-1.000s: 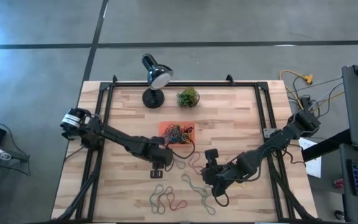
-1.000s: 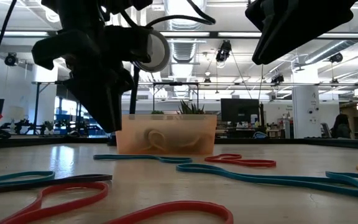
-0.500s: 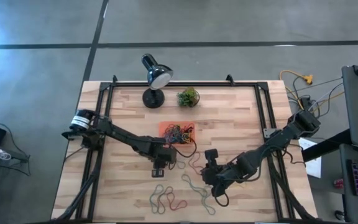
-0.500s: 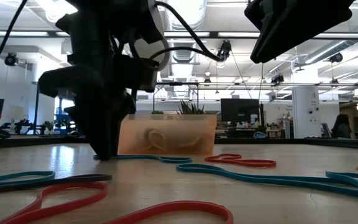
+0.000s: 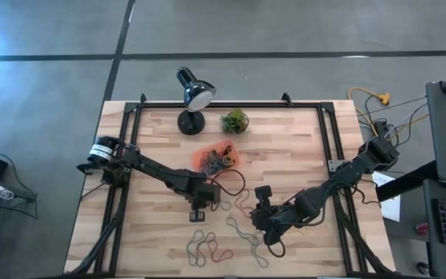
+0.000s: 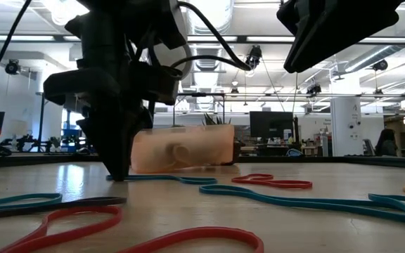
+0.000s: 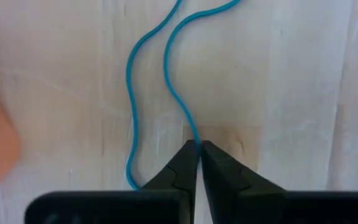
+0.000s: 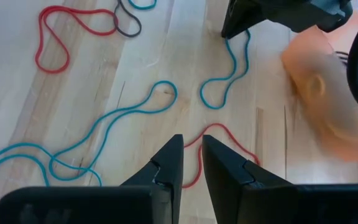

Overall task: Pick and place rubber bands into bin
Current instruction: Put the blue rubberband into the orange bin

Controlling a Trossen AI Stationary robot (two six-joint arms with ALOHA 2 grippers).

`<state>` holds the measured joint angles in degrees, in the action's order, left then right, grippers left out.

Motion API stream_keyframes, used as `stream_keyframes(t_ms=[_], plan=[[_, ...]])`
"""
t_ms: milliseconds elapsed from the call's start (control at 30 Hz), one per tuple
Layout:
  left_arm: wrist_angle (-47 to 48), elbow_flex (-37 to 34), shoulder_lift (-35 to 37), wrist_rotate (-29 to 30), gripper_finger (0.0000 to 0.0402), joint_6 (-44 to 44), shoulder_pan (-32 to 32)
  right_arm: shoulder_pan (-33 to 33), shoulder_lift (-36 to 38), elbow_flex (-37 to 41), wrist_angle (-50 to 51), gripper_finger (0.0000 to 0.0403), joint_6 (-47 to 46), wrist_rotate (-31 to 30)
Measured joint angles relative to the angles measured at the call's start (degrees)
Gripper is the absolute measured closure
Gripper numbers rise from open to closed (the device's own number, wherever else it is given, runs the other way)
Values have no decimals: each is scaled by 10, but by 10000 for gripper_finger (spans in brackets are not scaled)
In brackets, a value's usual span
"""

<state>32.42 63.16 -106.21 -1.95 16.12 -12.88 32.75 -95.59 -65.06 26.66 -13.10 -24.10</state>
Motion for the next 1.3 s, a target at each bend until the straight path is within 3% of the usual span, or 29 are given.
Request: stream_keyframes(t_ms=[333, 633, 1033, 1300], plan=[[28, 19, 1, 8, 401, -11, -1, 0, 0, 0, 0, 349, 0, 0], [54, 53, 7, 67, 401, -35, -23, 0, 0, 0, 1, 349, 1, 0], [77, 108, 10, 87, 401, -51, -68, 0, 0, 4, 1, 349, 1, 0], [77, 142, 42, 168, 401, -80, -95, 0, 0, 8, 1, 349, 1, 0]])
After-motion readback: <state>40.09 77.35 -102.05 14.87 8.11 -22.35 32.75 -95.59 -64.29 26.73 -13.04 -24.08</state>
